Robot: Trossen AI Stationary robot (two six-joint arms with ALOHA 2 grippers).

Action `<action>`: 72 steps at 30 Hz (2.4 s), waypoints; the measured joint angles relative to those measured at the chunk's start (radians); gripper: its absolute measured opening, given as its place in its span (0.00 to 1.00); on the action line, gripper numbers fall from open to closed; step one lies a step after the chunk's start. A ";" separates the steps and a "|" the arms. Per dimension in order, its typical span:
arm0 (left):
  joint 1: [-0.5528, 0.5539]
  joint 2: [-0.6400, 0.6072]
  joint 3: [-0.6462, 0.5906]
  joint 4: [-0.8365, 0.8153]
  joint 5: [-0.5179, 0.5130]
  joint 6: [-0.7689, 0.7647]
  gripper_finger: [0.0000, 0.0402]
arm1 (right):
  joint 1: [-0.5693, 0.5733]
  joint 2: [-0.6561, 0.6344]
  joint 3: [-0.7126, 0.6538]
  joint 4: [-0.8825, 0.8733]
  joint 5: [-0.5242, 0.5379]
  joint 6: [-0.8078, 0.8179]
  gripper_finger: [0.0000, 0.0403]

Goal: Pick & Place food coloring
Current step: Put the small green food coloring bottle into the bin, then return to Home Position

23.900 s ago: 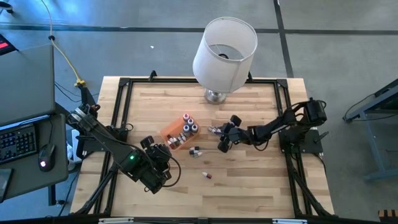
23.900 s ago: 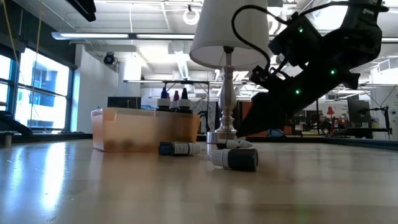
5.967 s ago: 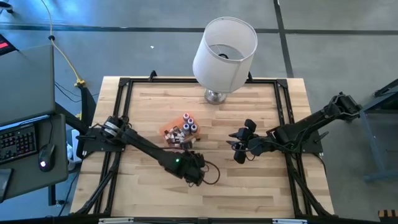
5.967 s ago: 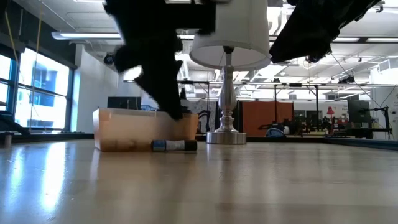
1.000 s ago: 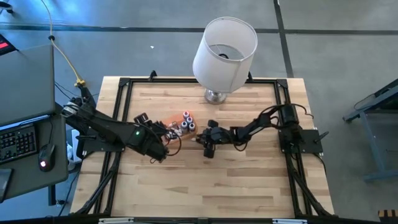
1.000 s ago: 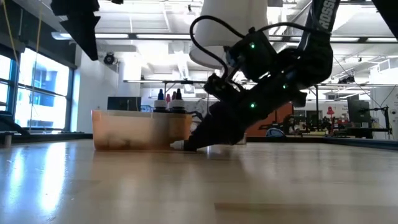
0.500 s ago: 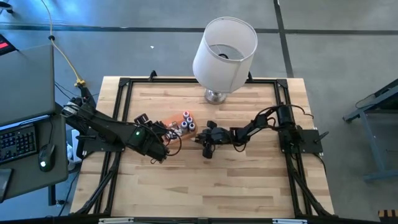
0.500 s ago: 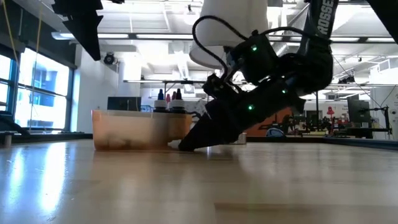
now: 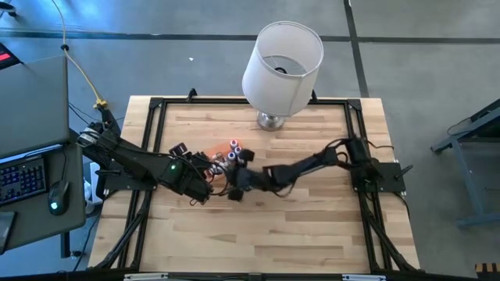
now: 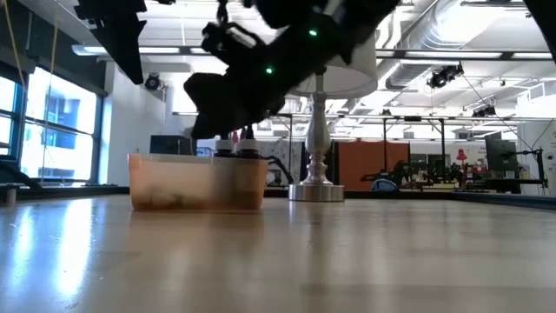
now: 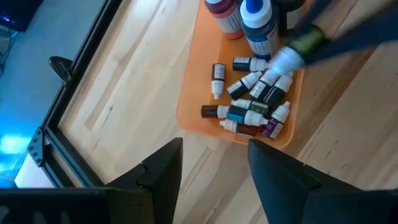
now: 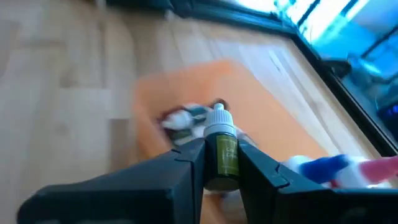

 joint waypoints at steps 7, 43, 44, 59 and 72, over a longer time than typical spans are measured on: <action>0.000 0.000 0.000 -0.002 0.008 0.005 0.45 | -0.045 0.005 0.104 -0.129 -0.113 -0.021 0.25; -0.278 -1.057 -0.805 0.955 -0.029 0.588 0.45 | 0.110 -1.271 -0.970 -0.044 -0.206 -0.069 0.29; -0.271 -1.087 -0.823 0.966 -0.031 0.634 0.45 | 0.110 -1.321 -1.016 0.005 -0.211 -0.085 0.29; -0.038 -1.323 -1.049 1.262 0.092 0.944 0.45 | 0.110 -1.945 -1.374 0.183 -0.217 -0.203 0.29; 0.223 -1.323 -1.127 1.282 0.187 0.948 0.45 | 0.109 -2.019 -1.368 0.135 -0.184 -0.225 0.29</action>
